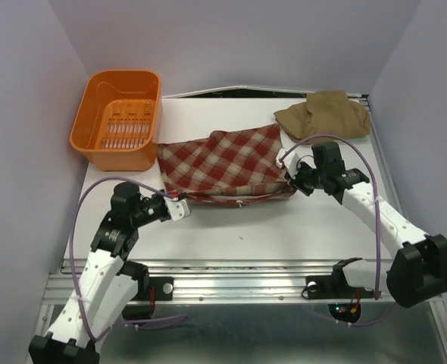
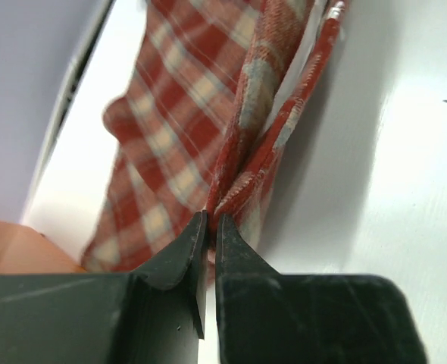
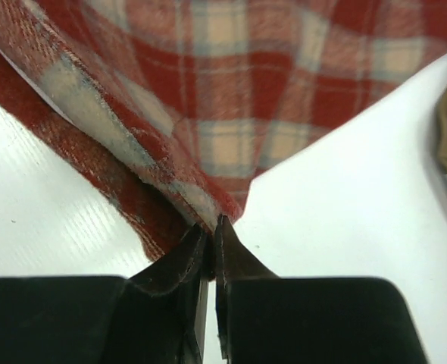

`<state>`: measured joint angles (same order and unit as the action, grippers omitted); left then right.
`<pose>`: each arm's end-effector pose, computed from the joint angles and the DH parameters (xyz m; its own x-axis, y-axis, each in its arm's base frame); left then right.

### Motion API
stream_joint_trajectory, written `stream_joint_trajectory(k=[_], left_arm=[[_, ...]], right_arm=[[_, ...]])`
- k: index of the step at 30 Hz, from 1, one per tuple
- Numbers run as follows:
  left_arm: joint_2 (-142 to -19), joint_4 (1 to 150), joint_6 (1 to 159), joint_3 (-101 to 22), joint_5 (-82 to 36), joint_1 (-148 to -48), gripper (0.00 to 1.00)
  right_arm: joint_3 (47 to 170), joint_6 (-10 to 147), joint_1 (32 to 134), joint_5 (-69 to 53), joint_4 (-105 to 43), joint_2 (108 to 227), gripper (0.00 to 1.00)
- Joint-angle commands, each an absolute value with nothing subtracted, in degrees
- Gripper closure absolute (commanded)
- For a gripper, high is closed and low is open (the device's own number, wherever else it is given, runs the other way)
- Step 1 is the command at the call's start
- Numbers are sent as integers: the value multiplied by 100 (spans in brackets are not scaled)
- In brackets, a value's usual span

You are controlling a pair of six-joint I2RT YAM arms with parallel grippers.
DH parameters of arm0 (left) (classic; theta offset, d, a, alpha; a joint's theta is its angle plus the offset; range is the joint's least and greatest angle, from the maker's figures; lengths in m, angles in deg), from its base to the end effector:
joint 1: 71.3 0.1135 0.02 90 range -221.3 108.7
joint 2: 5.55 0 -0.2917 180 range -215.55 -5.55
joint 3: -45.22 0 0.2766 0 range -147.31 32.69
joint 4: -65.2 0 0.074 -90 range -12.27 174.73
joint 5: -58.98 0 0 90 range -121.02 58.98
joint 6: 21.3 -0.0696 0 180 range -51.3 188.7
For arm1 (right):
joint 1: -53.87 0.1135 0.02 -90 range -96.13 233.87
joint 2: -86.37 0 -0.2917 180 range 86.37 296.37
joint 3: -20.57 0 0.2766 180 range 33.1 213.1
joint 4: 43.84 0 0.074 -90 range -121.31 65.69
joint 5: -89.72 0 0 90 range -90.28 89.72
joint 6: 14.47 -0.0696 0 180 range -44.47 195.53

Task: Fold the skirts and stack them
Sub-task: Flatten the skirt out

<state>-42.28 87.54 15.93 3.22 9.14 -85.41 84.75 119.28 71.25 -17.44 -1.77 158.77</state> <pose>0.1668 -0.0882 0.2760 0.4522 0.5138 -0.7291 0.7011 0.3005 0.6466 0.2757 0.1078 0.2439 -0.2086 -0.7576 -0.6185 -0.8438 0.4591 -0.2779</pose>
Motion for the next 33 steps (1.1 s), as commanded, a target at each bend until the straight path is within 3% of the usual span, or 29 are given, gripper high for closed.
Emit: stream_joint_trajectory(k=[1,3,4,5,7,9,14,18,19,22,24,27,33], left_arm=[[-3658,10101,701,421,598,-8492,100],[-3499,10392,631,465,633,-8606,81],[-3386,10479,587,457,660,-8641,68],[-3342,10672,464,413,721,-8667,40],[-3262,10822,428,308,774,-8712,30],[-3253,11068,323,88,844,-8712,26],[-3367,11141,392,-386,792,-8720,26],[-4042,10335,1734,-738,241,-8720,30],[-4558,10183,2408,-834,81,-8720,32],[-5726,10067,2931,-1579,-349,-8720,41],[-6465,10023,3222,-1871,-596,-8729,41],[-7354,10128,3495,-2442,-1009,-8755,44],[-8104,10365,3224,-2883,-1336,-8896,45]], right_arm=[[8249,12545,6916,-730,322,15598,86],[8275,12624,6969,-862,691,15537,74],[8319,12659,7038,-1019,805,15519,51],[8380,12712,7039,-1099,1120,15493,39],[8617,12861,7092,-1362,1542,15440,18],[8854,12949,7092,-1512,1720,15283,7],[9320,12871,7153,-1960,2107,15010,5],[9550,12057,7153,-1857,1722,15062,8],[9567,11896,7153,-1760,1590,15149,13],[9830,11141,7153,-1592,1360,16121,25],[10206,10694,7153,-1645,1465,16668,33],[10594,10244,7205,-1750,1667,17662,36],[10482,10145,7259,-1496,1492,18375,38]])
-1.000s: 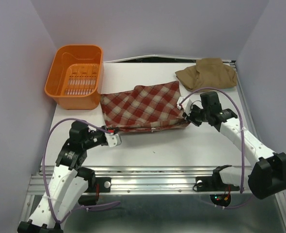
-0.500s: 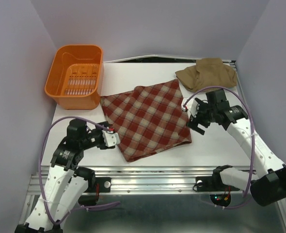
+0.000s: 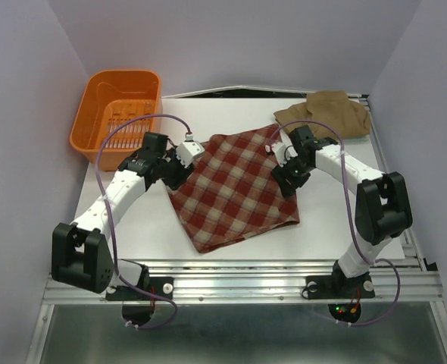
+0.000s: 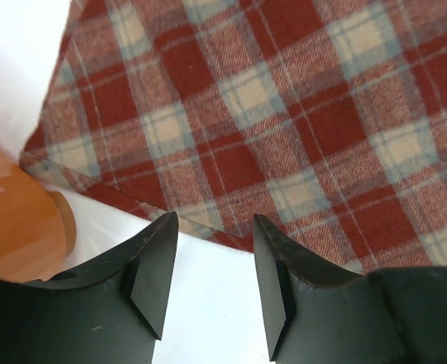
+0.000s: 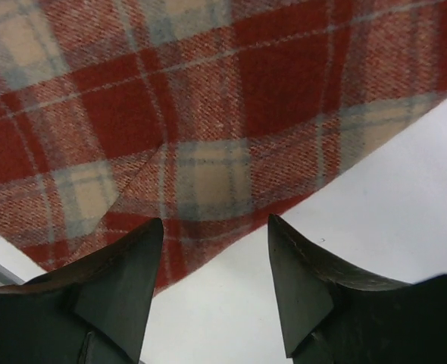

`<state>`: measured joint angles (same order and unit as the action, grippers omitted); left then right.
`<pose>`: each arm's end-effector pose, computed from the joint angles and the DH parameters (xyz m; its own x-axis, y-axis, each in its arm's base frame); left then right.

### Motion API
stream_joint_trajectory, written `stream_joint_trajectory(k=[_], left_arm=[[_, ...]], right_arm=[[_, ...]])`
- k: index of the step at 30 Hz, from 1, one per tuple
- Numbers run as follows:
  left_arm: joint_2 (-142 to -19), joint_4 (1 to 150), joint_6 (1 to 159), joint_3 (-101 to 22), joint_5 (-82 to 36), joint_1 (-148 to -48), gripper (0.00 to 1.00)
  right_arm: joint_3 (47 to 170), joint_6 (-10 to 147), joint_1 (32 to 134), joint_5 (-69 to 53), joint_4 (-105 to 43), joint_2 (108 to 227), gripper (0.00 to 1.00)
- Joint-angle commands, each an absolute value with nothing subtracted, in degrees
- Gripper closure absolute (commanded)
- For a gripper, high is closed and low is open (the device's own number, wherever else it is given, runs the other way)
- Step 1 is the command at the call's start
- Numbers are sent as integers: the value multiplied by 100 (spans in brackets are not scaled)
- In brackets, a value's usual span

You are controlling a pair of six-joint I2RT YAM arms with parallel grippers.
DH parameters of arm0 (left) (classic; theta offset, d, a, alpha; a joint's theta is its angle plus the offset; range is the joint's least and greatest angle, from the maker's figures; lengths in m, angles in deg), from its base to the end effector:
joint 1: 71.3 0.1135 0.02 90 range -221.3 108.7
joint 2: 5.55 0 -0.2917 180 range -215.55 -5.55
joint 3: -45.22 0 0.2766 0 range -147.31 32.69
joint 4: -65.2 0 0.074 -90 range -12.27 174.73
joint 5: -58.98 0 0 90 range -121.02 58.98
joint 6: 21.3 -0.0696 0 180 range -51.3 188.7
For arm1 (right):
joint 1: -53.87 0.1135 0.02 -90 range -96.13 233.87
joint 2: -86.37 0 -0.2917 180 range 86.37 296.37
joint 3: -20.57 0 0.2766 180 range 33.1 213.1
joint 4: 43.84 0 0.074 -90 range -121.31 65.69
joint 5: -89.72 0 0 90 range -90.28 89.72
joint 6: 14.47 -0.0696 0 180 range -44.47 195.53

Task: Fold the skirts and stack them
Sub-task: Flatten the skirt out

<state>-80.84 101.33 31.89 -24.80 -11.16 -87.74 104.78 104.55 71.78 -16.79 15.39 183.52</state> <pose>0.3060 -0.1149 0.2780 -0.2019 0.6471 -0.7352 0.7888 0.5523 0.2696 0.3450 0.1323 0.2070 -0.6089 -0.6856 -0.3990 -0.7697 0.6324 0.0880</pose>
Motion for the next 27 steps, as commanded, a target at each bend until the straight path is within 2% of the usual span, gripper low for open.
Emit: stream_joint_trajectory(k=[1,3,6,8,12,14,19,24,27], left_arm=[[-8079,10471,3136,-2909,-1196,-8948,45],[-7799,10822,2725,-2831,-844,-9159,45],[-7220,10964,2555,-2418,-1079,-10159,46],[-7051,10912,2809,-2190,-1412,-11061,46],[-7164,10517,3520,-2101,-1704,-12086,47],[-7418,10245,3880,-2145,-1844,-12227,47],[-8217,9760,3996,-2338,-2433,-13349,47],[-9156,9443,4364,-2540,-2873,-14028,47],[-9693,9338,4680,-2777,-2970,-14126,54]], right_arm=[[10412,10181,7259,-1443,1483,18393,39],[10175,10260,7259,-1390,1448,18236,40],[10016,10418,7259,-1346,1404,17885,40],[9963,10514,7259,-1311,1430,17534,42],[9805,10401,7259,-1048,1404,17312,42],[9761,10287,7259,-881,1439,17382,42],[9857,9831,7189,-766,1465,17786,42],[10287,9680,6672,-1310,1983,17954,41],[10455,9715,6425,-1513,2177,17945,41]])
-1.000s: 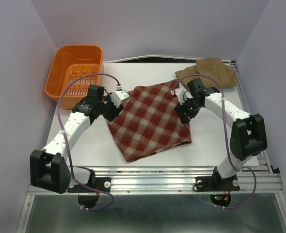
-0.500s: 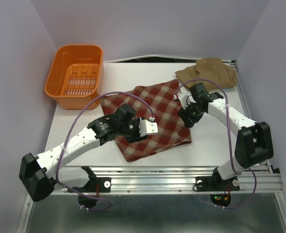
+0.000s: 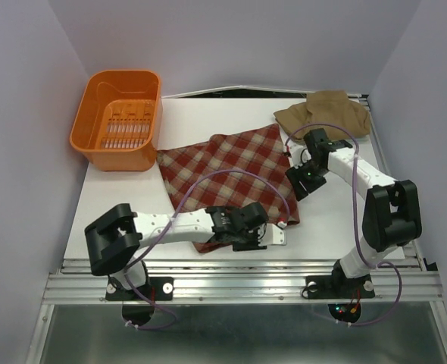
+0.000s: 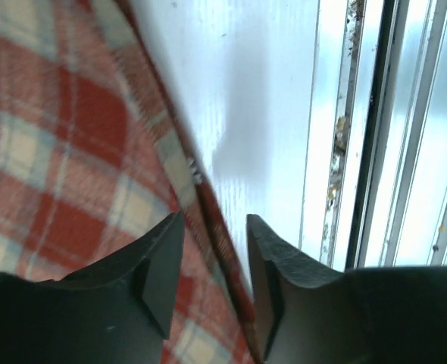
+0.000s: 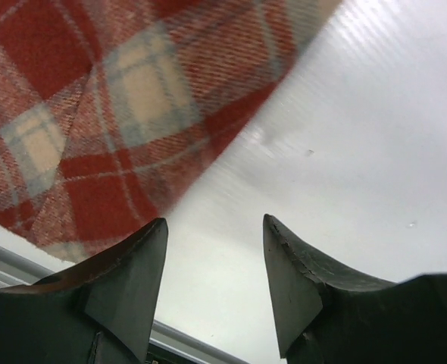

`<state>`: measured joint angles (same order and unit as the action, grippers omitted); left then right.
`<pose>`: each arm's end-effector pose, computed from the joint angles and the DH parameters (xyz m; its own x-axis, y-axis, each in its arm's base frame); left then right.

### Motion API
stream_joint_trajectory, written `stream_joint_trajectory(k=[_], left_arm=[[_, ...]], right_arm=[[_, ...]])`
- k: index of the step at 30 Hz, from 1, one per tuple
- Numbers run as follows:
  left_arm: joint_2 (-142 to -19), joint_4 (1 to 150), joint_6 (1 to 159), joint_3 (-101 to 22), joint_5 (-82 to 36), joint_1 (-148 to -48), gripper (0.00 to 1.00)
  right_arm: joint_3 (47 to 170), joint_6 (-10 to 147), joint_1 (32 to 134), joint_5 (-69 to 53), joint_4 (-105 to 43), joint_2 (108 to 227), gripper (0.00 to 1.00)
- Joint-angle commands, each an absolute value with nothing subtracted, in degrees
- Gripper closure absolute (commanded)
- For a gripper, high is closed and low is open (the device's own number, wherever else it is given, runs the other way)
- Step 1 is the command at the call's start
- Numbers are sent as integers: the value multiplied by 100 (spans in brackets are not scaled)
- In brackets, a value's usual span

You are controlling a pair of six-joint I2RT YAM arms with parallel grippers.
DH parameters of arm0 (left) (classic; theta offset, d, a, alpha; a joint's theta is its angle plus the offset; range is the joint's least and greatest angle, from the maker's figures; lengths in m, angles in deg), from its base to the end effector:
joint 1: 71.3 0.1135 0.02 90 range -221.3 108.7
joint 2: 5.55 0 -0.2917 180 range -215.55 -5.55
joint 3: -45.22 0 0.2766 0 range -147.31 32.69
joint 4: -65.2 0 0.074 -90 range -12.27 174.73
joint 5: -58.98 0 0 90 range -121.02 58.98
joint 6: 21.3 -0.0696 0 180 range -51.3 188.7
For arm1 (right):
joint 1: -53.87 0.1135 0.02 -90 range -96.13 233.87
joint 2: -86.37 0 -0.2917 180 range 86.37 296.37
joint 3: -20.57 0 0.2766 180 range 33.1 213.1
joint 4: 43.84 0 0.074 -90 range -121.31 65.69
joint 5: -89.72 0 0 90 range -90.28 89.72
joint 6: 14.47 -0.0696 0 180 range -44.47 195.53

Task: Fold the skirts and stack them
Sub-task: Flatten the skirt out

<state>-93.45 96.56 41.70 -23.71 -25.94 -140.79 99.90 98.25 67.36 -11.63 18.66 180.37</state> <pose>0.1212 -0.3416 0.2048 0.1922 0.7768 -0.5997 0.9713 -0.0635 0.2291 0.3270 0.0925 0.1958 -0.7698 -0.5741 -0.2789 -0.6164 0.7822 0.0912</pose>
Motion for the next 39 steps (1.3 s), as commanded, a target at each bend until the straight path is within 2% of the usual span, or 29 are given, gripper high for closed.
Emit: stream_joint_trajectory(k=[1,9,13,16,21,23,26,27,28,29,30,32,36,39], left_arm=[[-9783,9294,4760,-2830,-3013,-14126,57],[-10100,8942,4928,-2927,-3471,-14134,65],[-10258,8855,4963,-2927,-3453,-14117,77],[-10302,8837,5024,-2945,-3243,-14064,76],[-10258,8811,4999,-2901,-2954,-14055,63],[-10293,8802,4998,-2901,-2944,-14064,63],[-10372,8732,5007,-2892,-2979,-14029,67],[-10398,8697,5007,-2901,-2987,-13977,73],[-10416,8661,5051,-2901,-3066,-13950,87],[-10408,8661,5060,-2901,-3067,-13924,87],[-10390,8652,5060,-2936,-3380,-13854,99],[-10346,8670,5042,-2971,-3628,-13766,100],[-9785,8242,4903,-2980,-5373,-13625,100],[-9161,8046,4700,-2918,-5956,-13677,100]], right_arm=[[10481,9724,6424,-1548,2221,17936,41],[10569,9759,6274,-1645,2344,17822,41],[10596,9777,6222,-1645,2353,17813,41],[10604,9820,6222,-1618,2353,17804,41],[10639,9864,6169,-1574,2353,17804,40],[10640,9856,6169,-1583,2353,17813,40],[10631,9864,6169,-1592,2344,17822,40],[10622,9891,6169,-1566,2353,17804,40],[10613,9908,6117,-1531,2362,17804,40],[10613,9908,6116,-1522,2353,17787,40],[10613,9926,6116,-1504,2353,17761,40],[10631,9926,6116,-1495,2336,17752,40],[10684,9891,6116,-1504,2353,17787,41],[10675,9908,6116,-1478,2353,17778,41]])
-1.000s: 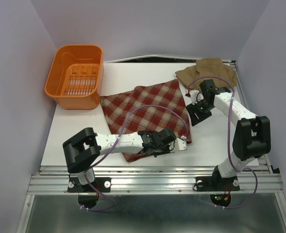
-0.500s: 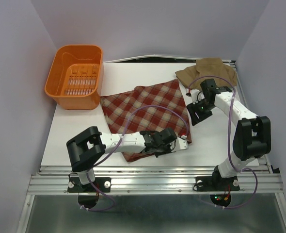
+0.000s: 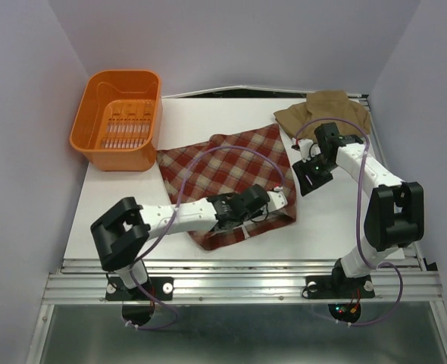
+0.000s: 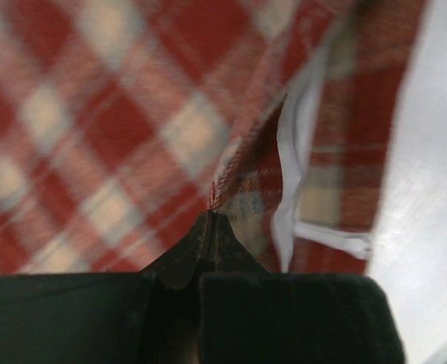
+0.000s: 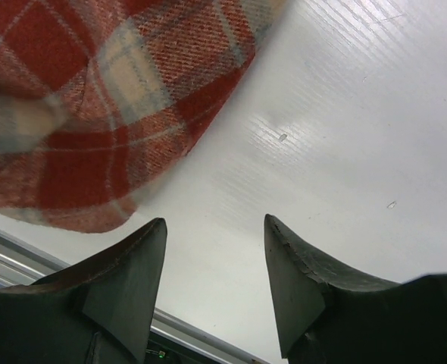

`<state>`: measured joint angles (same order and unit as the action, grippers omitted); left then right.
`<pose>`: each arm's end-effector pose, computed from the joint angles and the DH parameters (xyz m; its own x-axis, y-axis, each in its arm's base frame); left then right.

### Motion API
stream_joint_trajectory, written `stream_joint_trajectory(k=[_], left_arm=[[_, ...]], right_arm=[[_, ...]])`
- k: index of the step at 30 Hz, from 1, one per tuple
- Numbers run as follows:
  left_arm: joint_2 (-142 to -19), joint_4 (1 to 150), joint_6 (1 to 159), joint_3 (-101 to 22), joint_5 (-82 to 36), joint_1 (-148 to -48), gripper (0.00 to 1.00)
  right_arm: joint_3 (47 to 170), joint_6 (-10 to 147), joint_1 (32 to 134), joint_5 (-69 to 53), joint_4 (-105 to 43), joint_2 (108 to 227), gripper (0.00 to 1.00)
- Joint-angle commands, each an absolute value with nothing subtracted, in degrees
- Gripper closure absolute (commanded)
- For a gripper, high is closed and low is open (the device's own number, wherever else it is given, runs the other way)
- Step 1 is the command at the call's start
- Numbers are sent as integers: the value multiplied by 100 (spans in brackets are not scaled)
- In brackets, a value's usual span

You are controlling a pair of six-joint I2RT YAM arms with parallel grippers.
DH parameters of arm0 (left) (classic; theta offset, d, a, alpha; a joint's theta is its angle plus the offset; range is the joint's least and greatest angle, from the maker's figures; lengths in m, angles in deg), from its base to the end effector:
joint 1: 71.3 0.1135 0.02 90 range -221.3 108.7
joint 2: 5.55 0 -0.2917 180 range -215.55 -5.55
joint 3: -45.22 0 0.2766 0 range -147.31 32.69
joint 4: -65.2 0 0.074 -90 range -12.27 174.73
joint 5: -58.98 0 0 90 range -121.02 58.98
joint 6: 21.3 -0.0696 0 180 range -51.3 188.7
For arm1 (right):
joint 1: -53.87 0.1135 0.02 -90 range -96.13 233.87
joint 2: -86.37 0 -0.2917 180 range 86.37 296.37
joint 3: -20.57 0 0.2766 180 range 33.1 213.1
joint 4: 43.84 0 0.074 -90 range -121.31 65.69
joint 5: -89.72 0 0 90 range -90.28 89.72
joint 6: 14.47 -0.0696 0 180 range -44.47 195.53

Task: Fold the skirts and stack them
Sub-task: Flatten the skirt out

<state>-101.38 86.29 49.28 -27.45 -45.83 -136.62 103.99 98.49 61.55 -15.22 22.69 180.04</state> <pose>0.1853 -0.3607 0.1963 -0.0081 0.7875 -0.6162 0.8533 0.3268 0.4064 0.3377 0.0636 0.2179 -0.8152 -0.4902 -0.3085 -0.5490 0.8237 0.1419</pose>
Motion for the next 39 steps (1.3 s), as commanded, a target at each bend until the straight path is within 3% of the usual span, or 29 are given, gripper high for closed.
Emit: stream_joint_trajectory(k=[1,6,13,17,18,19,21,25,32,39], left_arm=[[-9125,8037,4700,-2875,-6132,-13747,100],[-9316,7098,4357,-1857,-6732,-14440,100],[-10730,7764,4734,-2355,-5029,-14759,100],[-10768,8124,4779,-2601,-4456,-14776,77],[-10585,8203,4822,-2645,-4412,-14776,66],[-10453,8282,4857,-2689,-4385,-14767,61],[-10146,8615,4919,-2864,-4097,-14741,56],[-8961,9152,4981,-3111,-3323,-14496,56],[-8430,9856,4797,-3182,-2188,-12546,51],[-8773,10367,4155,-2955,-1818,-10840,55]], right_arm=[[10675,9908,6116,-1469,2345,17787,41],[10622,9900,6116,-1478,2353,17804,41],[10560,10092,6116,-1627,2572,17848,39],[10595,10242,6116,-1864,2950,17883,39],[10596,10260,6116,-1934,3021,17883,39],[10604,10295,6116,-2004,3091,17883,39],[10639,10295,6116,-2354,3319,17918,40],[10727,10067,6116,-2997,3443,18050,47],[10799,9786,6755,-3605,3470,18384,51],[9964,9750,7092,-1772,2697,18902,56]])
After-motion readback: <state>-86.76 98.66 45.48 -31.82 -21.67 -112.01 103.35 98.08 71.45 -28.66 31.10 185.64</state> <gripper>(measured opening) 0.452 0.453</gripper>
